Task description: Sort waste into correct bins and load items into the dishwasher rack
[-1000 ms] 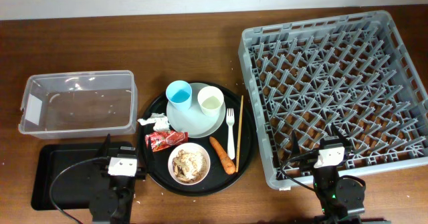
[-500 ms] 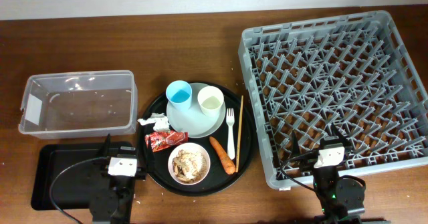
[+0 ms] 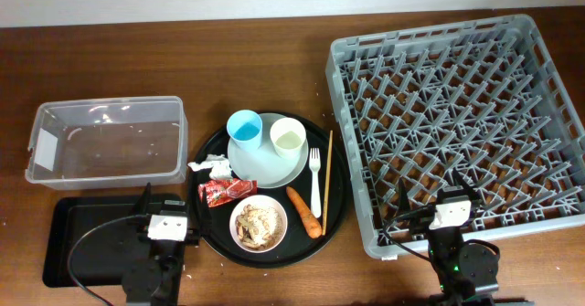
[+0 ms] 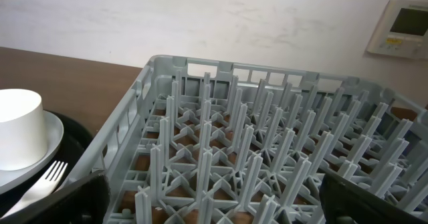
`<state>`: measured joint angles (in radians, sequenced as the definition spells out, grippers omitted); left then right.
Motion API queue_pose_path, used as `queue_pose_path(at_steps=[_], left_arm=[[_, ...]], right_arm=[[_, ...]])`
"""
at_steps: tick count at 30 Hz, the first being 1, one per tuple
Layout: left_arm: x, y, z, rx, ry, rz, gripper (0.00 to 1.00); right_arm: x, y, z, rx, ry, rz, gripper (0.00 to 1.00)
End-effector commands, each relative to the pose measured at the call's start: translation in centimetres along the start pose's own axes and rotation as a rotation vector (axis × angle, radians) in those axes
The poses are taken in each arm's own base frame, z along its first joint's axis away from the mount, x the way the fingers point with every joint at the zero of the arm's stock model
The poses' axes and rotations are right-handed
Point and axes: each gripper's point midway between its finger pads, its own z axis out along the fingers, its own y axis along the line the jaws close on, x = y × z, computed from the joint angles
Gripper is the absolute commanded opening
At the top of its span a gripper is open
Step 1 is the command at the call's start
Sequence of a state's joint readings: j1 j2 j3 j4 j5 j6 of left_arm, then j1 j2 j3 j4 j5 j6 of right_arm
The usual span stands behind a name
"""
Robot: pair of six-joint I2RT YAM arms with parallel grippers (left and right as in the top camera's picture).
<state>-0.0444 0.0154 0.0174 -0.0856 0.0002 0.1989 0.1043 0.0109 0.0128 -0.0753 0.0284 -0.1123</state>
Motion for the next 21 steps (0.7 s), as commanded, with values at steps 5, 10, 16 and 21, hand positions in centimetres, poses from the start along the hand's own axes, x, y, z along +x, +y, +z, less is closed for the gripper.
queue_pose_path(at_steps=[5, 10, 16, 21], left_arm=[[0.1, -0.3, 0.0, 0.014, -0.006, 0.017, 0.99], [0.0, -0.3, 0.0, 0.015, -0.009, 0.016, 0.99], [-8.6, -0.3, -3.6, 0.103, -0.097, -0.077, 0.99], [-15.5, 0.5, -8.0, 0.144, -0.060, -0.098, 0.99]], right_arm=[[0.3, -0.3, 0.0, 0.013, 0.005, -0.003, 0.99], [0.3, -0.3, 0.0, 0.013, 0.005, -0.003, 0.98], [0.3, -0.3, 0.0, 0.013, 0.005, -0.003, 0.99], [0.3, -0.3, 0.0, 0.013, 0.005, -0.003, 0.99]])
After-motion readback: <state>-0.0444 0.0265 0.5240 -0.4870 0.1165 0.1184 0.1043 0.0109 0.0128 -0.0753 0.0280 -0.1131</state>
